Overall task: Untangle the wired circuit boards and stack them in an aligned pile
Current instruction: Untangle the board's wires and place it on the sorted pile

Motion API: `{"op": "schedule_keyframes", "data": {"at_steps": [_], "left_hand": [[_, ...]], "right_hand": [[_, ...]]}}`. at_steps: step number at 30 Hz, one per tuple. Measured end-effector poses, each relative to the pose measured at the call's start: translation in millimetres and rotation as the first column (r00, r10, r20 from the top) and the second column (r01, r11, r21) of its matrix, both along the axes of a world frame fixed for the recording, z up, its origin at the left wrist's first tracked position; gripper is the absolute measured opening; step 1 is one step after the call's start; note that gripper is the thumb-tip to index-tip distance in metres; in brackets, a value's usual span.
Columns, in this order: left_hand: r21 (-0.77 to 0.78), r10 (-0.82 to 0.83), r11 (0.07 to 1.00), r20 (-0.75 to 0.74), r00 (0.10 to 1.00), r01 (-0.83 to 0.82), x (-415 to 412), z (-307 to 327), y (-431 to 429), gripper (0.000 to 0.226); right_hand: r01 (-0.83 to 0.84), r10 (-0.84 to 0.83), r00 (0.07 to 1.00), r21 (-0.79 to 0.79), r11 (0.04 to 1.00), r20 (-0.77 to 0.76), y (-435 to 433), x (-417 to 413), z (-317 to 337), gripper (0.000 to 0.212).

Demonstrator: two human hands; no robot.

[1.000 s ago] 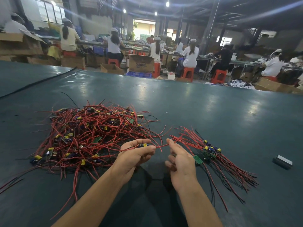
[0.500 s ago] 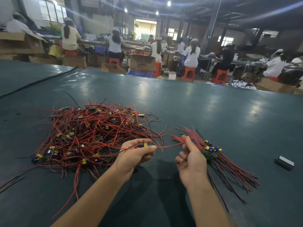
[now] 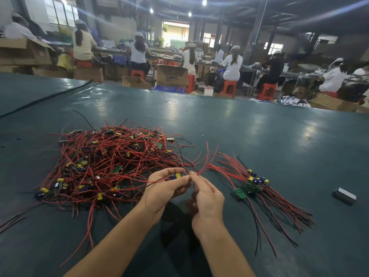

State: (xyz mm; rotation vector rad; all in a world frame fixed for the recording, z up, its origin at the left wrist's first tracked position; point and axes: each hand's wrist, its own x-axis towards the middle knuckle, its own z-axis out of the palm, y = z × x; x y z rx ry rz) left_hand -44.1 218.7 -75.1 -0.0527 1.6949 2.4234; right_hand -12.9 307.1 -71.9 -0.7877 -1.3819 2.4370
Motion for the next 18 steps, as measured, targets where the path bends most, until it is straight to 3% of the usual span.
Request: {"op": "schedule_keyframes", "data": {"at_steps": [10, 18], "left_hand": [[0.012, -0.036, 0.999, 0.071, 0.997, 0.035, -2, 7, -6, 0.018], [0.142, -0.010, 0.990, 0.131, 0.991, -0.008, -5, 9, -12, 0.017]], "right_hand": [[0.162, -0.169, 0.985, -0.205, 0.965, -0.017, 56, -2, 18, 0.022], [0.038, -0.036, 0.998, 0.043, 0.998, -0.043, 48, 2, 16, 0.004]]}}
